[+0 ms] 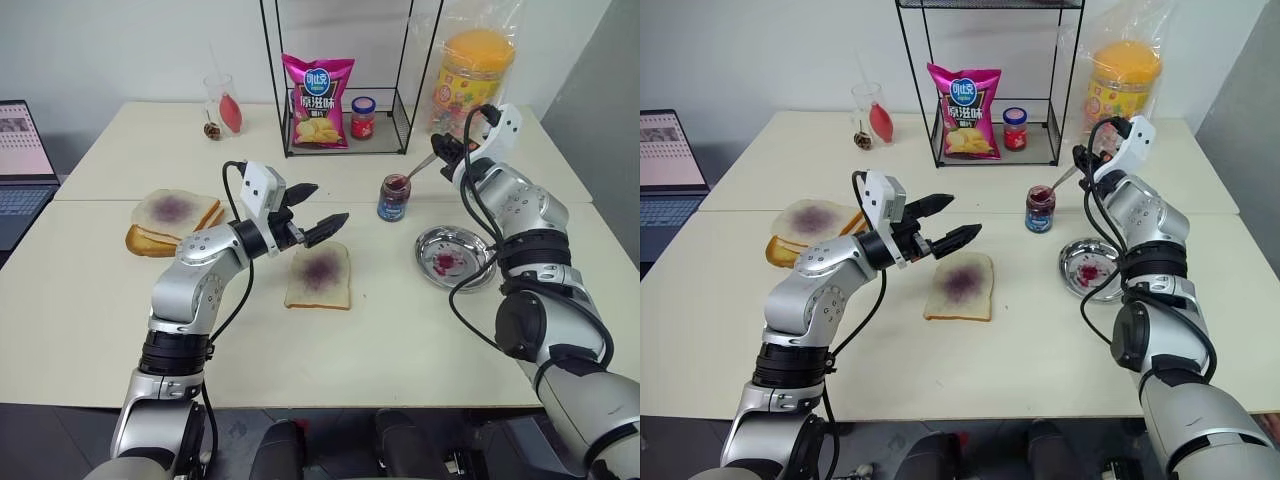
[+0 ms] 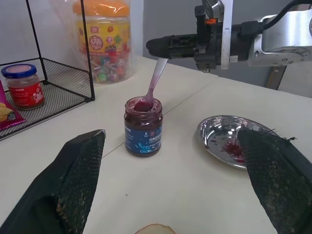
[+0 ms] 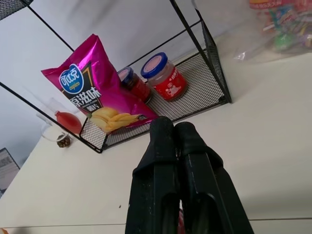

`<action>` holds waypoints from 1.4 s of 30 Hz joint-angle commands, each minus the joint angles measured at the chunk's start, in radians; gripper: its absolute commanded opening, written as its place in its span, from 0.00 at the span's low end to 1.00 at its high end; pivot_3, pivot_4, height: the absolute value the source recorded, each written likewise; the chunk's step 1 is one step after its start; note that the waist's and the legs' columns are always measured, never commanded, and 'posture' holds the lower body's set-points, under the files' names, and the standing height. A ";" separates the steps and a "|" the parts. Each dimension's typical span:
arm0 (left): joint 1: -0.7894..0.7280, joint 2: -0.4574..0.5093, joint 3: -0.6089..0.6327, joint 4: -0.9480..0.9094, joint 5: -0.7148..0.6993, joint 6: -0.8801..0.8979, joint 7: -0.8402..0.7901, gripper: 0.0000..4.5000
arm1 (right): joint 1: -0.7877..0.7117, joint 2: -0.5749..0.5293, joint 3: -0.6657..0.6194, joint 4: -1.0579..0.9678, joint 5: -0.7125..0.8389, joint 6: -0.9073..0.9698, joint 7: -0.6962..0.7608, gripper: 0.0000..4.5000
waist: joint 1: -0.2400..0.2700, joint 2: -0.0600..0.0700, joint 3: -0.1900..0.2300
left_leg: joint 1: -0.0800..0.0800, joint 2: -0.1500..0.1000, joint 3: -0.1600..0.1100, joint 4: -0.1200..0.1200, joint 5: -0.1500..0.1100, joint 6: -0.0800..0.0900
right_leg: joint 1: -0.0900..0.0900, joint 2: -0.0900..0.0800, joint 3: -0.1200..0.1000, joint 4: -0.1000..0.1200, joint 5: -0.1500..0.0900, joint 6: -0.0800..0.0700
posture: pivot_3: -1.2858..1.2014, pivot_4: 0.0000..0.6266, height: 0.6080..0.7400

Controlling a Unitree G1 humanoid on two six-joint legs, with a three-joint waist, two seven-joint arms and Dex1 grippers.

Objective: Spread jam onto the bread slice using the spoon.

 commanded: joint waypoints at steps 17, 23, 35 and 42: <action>-0.022 0.011 0.005 -0.026 -0.001 -0.009 0.001 1.00 | -0.060 -0.019 -0.102 0.004 0.081 0.021 -0.060 0.01 | 0.000 0.000 0.000 | 0.000 0.000 0.000 0.000 0.000 0.000 | 0.000 0.000 0.000 0.000 0.000 0.000 | 0.52 0.24 1.00; -0.023 0.017 0.008 -0.026 -0.002 -0.007 -0.003 1.00 | -0.050 -0.020 -0.163 0.007 0.128 0.061 -0.112 0.01 | 0.000 0.000 0.000 | 0.000 0.000 0.000 0.000 0.000 0.000 | 0.000 0.000 0.000 0.000 0.000 0.000 | 0.52 0.24 1.00; -0.030 0.079 0.045 -0.053 -0.073 0.043 -0.068 1.00 | -0.027 0.018 -0.303 -0.088 0.301 0.173 -0.238 0.01 | 0.000 0.000 0.000 | 0.000 0.000 0.000 0.000 0.000 0.000 | 0.000 0.000 0.000 0.000 0.000 0.000 | 0.52 0.24 1.00; 0.084 0.237 0.116 -0.164 -0.161 0.143 -0.158 1.00 | 0.068 0.134 -0.222 -0.484 0.452 0.402 -0.300 0.01 | -0.008 0.001 0.000 | 0.000 0.001 -0.001 -0.002 0.000 0.000 | -0.001 0.001 -0.001 0.001 0.000 0.000 | 0.52 0.24 1.00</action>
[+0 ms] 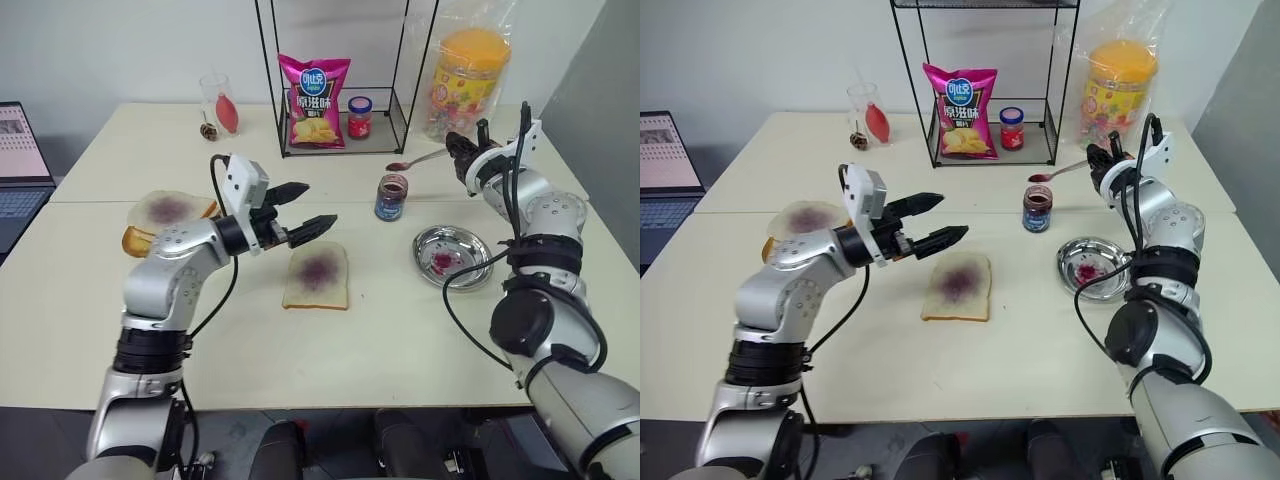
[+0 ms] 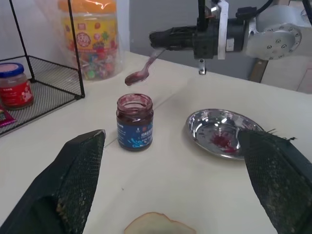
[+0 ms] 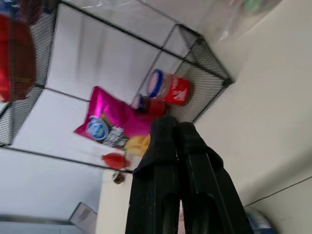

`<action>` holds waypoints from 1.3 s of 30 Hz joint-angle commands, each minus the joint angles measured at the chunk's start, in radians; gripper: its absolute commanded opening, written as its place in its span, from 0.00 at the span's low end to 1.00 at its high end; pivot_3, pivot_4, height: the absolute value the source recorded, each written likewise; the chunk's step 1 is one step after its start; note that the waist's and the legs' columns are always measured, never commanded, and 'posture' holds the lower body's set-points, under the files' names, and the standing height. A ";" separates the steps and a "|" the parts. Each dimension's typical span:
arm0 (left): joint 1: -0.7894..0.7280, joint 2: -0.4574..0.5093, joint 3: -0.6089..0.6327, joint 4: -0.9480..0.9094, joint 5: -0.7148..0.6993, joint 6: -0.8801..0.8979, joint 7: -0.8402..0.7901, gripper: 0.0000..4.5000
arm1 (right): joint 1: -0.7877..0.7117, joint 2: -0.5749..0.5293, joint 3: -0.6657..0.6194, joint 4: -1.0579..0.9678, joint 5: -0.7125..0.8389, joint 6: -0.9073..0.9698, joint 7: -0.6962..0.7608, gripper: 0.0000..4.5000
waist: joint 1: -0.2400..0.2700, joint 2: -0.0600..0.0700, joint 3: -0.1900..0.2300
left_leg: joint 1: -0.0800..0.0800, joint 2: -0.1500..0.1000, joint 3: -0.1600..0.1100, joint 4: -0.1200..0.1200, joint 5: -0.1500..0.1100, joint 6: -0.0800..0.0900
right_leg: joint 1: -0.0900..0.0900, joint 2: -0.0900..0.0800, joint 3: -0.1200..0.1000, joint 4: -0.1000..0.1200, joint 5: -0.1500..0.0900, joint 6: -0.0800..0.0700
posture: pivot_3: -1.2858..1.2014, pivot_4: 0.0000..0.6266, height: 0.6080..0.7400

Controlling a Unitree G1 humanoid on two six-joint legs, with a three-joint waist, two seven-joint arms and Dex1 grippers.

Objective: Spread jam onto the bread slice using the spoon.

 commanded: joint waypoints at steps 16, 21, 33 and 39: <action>0.651 0.226 0.342 -0.449 -0.204 0.187 -0.003 1.00 | 0.463 0.111 0.622 -0.739 -0.061 0.087 0.219 0.01 | 0.007 -0.001 0.000 | 0.001 0.001 -0.001 0.002 0.000 0.000 | 0.002 -0.001 -0.002 -0.001 -0.006 -0.001 | 0.52 0.24 1.00; 0.678 0.211 0.314 -0.477 -0.189 0.164 0.036 1.00 | 0.509 0.082 0.728 -0.633 -0.221 -0.087 0.339 0.01 | 0.004 -0.002 -0.001 | 0.003 0.001 0.001 0.003 0.000 0.000 | 0.002 -0.001 0.000 -0.001 -0.006 -0.003 | 0.52 0.24 1.00; 0.665 0.219 0.313 -0.481 -0.214 0.166 0.064 1.00 | 0.482 0.065 0.787 -0.530 -0.417 -0.335 0.477 0.01 | 0.005 -0.002 -0.001 | 0.003 0.001 0.000 0.001 0.000 0.000 | 0.002 -0.001 -0.001 -0.001 -0.004 0.001 | 0.52 0.24 1.00; 0.636 0.223 0.301 -0.465 -0.211 0.166 0.061 1.00 | 0.432 0.052 0.715 -0.548 -0.373 -0.292 0.477 0.01 | 0.006 -0.002 -0.001 | 0.003 0.001 0.001 0.003 0.000 0.000 | 0.002 -0.001 0.000 -0.001 -0.004 0.002 | 0.52 0.24 1.00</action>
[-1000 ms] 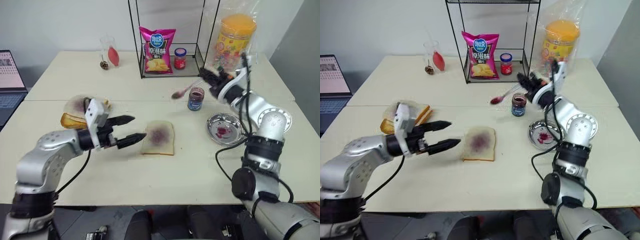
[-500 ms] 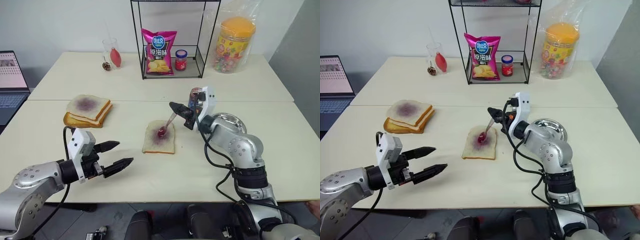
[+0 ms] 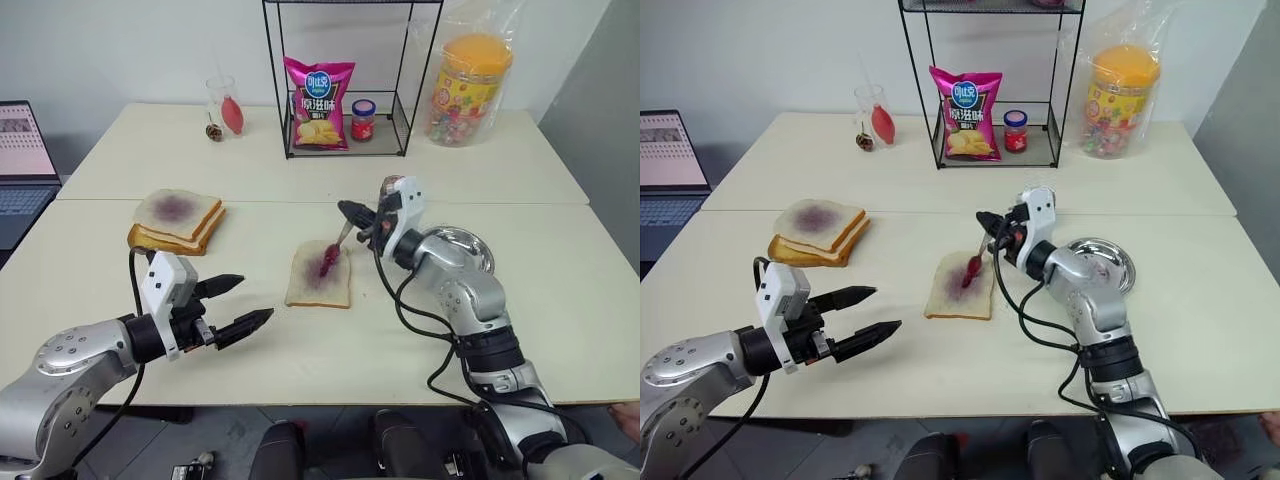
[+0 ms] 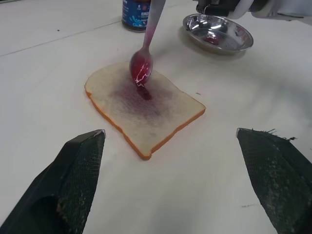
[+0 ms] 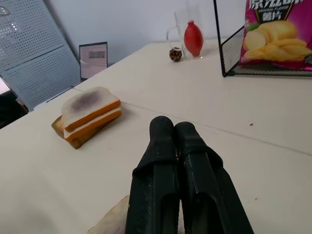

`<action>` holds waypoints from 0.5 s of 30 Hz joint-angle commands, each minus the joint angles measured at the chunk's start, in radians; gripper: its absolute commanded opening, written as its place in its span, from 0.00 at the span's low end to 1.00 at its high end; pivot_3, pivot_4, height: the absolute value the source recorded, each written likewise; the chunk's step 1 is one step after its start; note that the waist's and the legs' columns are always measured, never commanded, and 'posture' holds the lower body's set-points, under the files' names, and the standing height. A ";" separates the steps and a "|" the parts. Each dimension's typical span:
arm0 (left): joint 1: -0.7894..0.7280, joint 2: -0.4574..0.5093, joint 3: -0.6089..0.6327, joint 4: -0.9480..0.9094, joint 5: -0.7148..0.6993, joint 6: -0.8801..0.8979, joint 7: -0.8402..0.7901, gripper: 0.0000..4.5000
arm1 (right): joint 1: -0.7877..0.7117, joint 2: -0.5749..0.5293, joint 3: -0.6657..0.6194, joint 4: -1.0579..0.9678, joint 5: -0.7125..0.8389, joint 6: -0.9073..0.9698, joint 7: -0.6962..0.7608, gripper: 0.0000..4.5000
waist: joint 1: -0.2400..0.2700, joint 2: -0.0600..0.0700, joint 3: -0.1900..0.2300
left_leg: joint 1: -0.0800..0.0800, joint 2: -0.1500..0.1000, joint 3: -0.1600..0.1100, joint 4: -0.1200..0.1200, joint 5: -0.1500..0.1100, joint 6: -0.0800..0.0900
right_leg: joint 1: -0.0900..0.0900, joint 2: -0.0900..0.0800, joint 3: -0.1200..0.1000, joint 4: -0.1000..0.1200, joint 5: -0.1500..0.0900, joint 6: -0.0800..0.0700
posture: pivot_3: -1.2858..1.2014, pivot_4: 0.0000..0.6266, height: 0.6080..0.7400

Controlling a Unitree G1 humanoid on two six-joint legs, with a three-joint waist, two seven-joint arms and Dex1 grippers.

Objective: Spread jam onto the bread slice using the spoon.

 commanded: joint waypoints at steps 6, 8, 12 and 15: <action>-0.038 0.025 0.011 0.007 -0.024 -0.005 -0.020 1.00 | -0.053 0.054 -0.157 -0.106 0.208 0.234 -0.069 0.01 | -0.001 0.000 0.000 | 0.000 0.000 -0.001 -0.002 0.000 0.000 | -0.001 0.001 -0.001 0.001 0.000 -0.002 | 0.52 0.24 1.00; -0.032 0.032 0.022 0.014 -0.031 0.003 -0.029 1.00 | -0.048 0.097 -0.196 -0.112 0.284 0.314 -0.112 0.01 | -0.002 0.000 0.000 | 0.000 0.001 -0.001 -0.002 0.000 0.000 | -0.001 0.001 -0.001 0.001 0.000 -0.003 | 0.52 0.24 1.00; 0.053 0.042 0.064 0.023 -0.042 0.006 -0.064 1.00 | -0.016 0.140 -0.151 -0.088 0.256 0.322 -0.114 0.01 | -0.007 0.000 0.000 | 0.000 0.001 -0.001 -0.002 0.000 0.000 | -0.001 0.001 0.000 0.001 0.001 -0.005 | 0.52 0.24 1.00; 0.105 0.046 0.095 0.038 -0.032 -0.013 -0.080 1.00 | -0.008 0.146 -0.117 -0.042 0.210 0.281 -0.088 0.01 | -0.007 0.000 0.000 | 0.000 0.001 -0.001 -0.002 0.000 0.000 | -0.001 0.001 -0.001 0.001 0.000 -0.004 | 0.52 0.24 1.00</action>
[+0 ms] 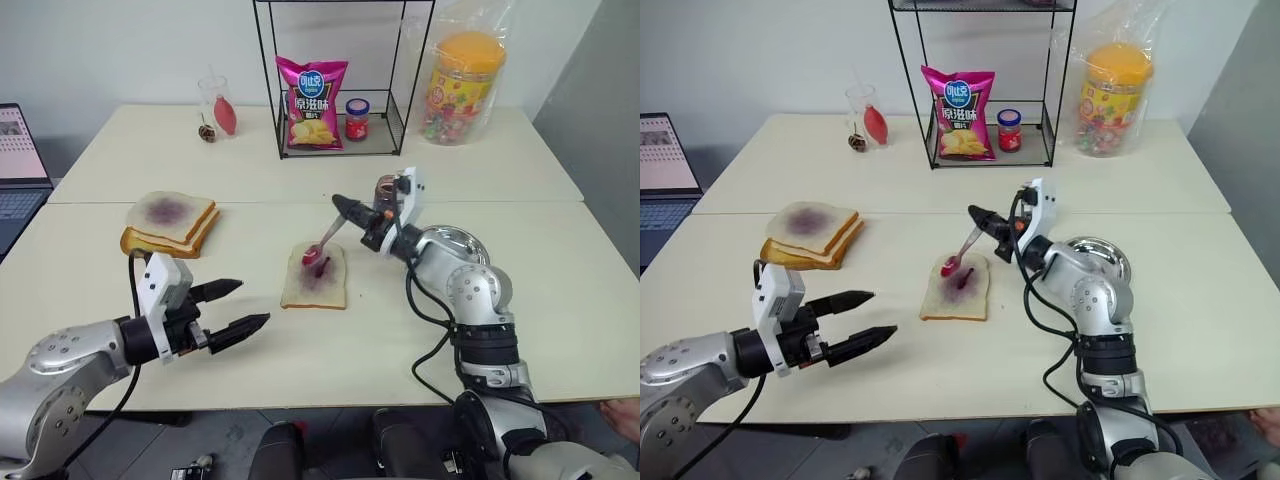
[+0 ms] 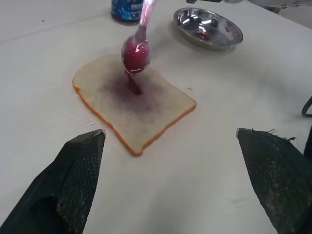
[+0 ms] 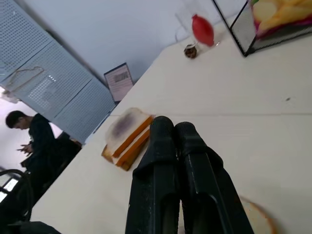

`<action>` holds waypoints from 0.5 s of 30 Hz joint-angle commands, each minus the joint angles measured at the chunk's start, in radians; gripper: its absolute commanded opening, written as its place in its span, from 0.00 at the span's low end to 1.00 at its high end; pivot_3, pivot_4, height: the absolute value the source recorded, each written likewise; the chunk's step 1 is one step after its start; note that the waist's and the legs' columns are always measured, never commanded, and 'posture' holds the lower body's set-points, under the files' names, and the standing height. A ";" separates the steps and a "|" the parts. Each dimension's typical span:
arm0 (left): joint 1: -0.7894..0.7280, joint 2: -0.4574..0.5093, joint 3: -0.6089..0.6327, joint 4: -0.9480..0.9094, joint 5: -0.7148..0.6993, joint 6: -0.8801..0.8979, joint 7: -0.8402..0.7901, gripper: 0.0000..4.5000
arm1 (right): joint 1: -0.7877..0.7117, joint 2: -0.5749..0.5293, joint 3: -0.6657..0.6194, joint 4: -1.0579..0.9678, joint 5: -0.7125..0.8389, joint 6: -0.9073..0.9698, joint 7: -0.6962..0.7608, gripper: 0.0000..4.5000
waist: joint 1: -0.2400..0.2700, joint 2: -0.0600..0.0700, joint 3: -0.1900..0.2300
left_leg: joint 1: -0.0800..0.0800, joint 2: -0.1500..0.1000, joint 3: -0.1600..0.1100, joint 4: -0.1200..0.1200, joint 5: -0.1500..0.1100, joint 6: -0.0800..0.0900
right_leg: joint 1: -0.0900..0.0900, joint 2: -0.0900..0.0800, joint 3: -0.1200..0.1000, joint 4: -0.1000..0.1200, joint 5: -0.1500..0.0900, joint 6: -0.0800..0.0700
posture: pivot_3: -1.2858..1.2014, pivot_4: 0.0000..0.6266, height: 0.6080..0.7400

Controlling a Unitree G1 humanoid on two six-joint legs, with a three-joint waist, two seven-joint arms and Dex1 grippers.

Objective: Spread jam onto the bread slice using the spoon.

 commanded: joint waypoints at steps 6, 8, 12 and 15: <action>0.059 -0.005 0.065 -0.015 -0.006 -0.042 0.002 1.00 | -0.012 -0.066 0.163 0.105 -0.216 -0.245 0.146 0.01 | 0.005 -0.001 -0.001 | 0.000 -0.001 0.000 0.001 0.000 0.000 | 0.001 -0.001 0.000 0.000 -0.004 -0.001 | 0.52 0.24 1.00; 0.063 -0.006 0.065 -0.018 -0.007 -0.045 0.004 1.00 | -0.017 -0.080 0.176 0.115 -0.248 -0.300 0.169 0.01 | 0.004 -0.002 -0.001 | 0.000 -0.001 0.001 0.001 0.000 0.000 | 0.001 -0.001 0.001 -0.001 -0.003 -0.001 | 0.52 0.24 1.00; 0.062 -0.002 0.070 -0.004 -0.001 -0.055 -0.001 1.00 | -0.061 -0.089 0.126 0.134 -0.264 -0.375 0.167 0.01 | 0.005 -0.002 -0.001 | 0.000 0.000 0.000 0.001 0.000 0.000 | 0.001 -0.001 0.000 0.000 -0.001 0.003 | 0.52 0.24 1.00; 0.060 -0.001 0.062 -0.004 -0.002 -0.060 -0.001 1.00 | -0.086 -0.104 0.115 0.138 -0.278 -0.395 0.180 0.01 | 0.005 -0.002 -0.001 | 0.000 0.000 0.001 0.001 0.000 0.000 | 0.001 -0.001 0.000 0.000 -0.001 0.003 | 0.52 0.24 1.00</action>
